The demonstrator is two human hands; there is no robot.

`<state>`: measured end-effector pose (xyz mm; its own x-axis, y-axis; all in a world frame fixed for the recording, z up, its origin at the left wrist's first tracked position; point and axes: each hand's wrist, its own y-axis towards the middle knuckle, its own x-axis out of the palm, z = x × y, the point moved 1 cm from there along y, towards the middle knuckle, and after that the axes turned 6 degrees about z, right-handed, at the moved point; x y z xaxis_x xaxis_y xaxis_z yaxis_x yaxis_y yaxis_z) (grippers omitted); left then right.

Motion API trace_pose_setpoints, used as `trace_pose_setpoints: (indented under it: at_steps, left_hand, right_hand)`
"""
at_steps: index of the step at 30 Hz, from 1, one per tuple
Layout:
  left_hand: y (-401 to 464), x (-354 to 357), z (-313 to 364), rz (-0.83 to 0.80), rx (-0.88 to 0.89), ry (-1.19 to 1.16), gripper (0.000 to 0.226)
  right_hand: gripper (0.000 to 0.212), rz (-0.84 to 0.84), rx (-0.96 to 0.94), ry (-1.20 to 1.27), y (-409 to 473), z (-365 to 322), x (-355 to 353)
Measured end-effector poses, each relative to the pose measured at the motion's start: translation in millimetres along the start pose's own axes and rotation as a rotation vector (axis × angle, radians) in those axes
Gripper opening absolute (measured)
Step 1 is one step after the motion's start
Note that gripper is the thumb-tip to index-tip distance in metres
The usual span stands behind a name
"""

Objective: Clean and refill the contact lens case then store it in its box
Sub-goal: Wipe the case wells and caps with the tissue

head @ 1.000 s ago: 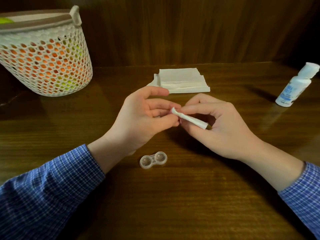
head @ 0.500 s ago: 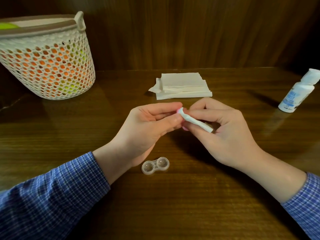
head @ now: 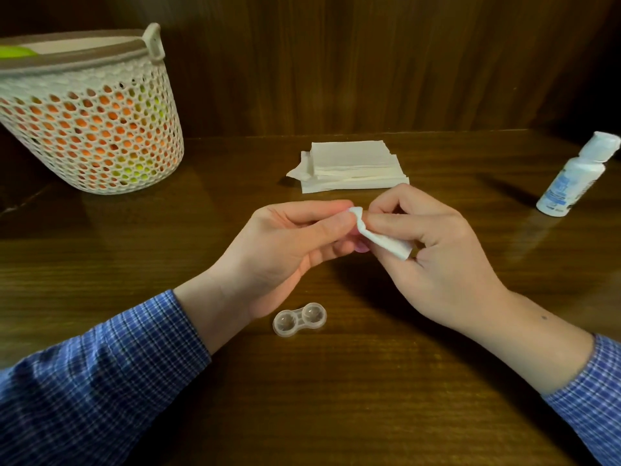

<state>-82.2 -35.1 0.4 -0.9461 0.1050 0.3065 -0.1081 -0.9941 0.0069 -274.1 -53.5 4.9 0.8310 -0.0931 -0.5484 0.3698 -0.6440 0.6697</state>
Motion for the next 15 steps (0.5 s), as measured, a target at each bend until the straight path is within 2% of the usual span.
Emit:
trace_pose_setpoints:
  at_steps: [3,6,8,11,15]
  left_hand:
    - [-3,-1,0,0.177,0.271,0.304,0.031]
    - [-8,1,2,0.185,0.694,0.767,0.023]
    - [-9,3,4,0.163,0.768,0.817,0.021]
    - [-10,6,10,0.137,0.822,0.893,0.023]
    - [-10,5,19,0.052,0.896,1.014,0.022]
  right_hand:
    - [0.015,-0.094,0.344,0.223,1,-5,3]
    - [0.019,-0.240,0.777,0.791,4,-3,2]
    - [0.023,-0.289,0.996,1.104,6,-1,-1]
    - [0.040,-0.297,1.136,1.339,7,2,-1]
    - [0.044,-0.325,1.169,1.415,10,4,-5]
